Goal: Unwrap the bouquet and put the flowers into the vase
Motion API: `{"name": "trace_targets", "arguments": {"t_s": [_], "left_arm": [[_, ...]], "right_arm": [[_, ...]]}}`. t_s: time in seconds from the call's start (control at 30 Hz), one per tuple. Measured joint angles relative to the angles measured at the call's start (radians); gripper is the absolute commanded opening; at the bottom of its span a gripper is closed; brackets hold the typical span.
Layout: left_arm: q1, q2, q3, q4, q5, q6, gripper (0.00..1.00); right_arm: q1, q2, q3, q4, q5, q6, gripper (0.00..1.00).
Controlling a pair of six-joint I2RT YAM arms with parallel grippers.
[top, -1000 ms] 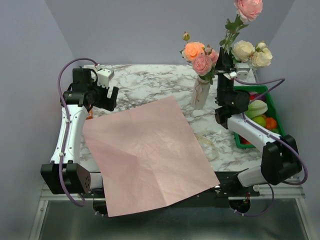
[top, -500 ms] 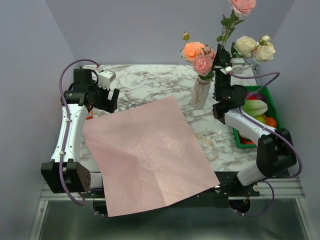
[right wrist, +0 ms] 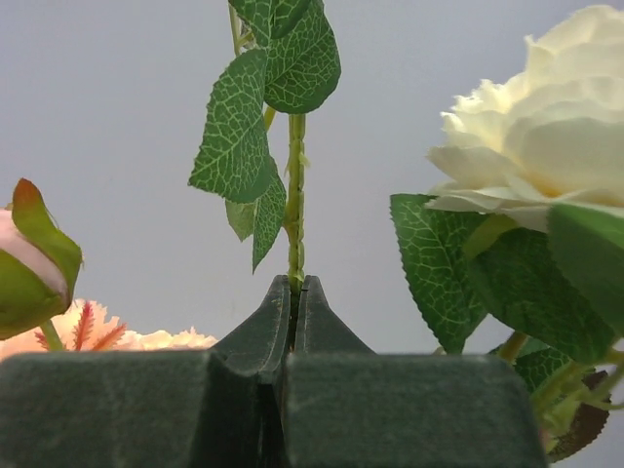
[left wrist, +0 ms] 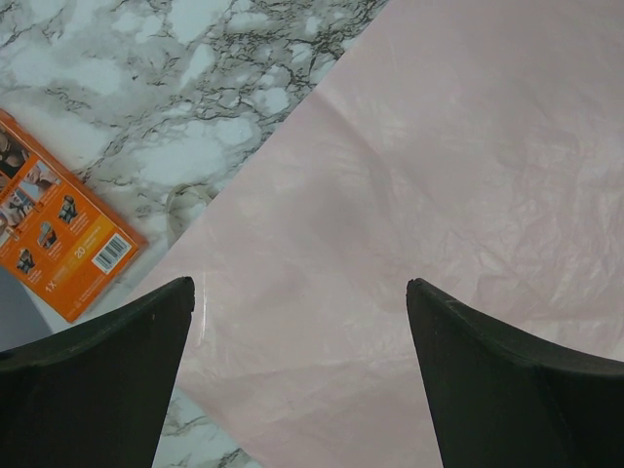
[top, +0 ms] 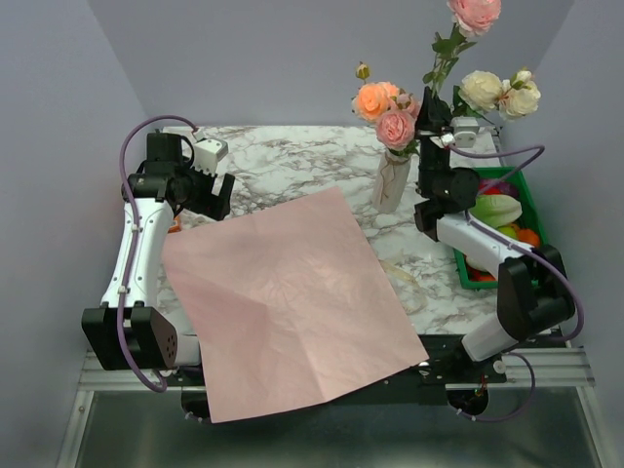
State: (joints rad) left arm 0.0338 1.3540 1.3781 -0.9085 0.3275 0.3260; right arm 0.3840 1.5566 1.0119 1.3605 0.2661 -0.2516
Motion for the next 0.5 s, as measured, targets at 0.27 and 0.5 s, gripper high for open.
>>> {"name": "trace_targets", "arguments": {"t_s": [0.27,0.5], "left_arm": [[0.0,-0.002,0.0,0.0,0.001,0.007,0.99],[0.0,-0.006,0.0,0.0,0.002,0.01,0.99]], "right_arm": [[0.0,0.002,-0.113,-0.018,0.017,0.071,0.01],[0.0,0.003,-0.116,-0.021,0.017,0.083,0.01]]}}
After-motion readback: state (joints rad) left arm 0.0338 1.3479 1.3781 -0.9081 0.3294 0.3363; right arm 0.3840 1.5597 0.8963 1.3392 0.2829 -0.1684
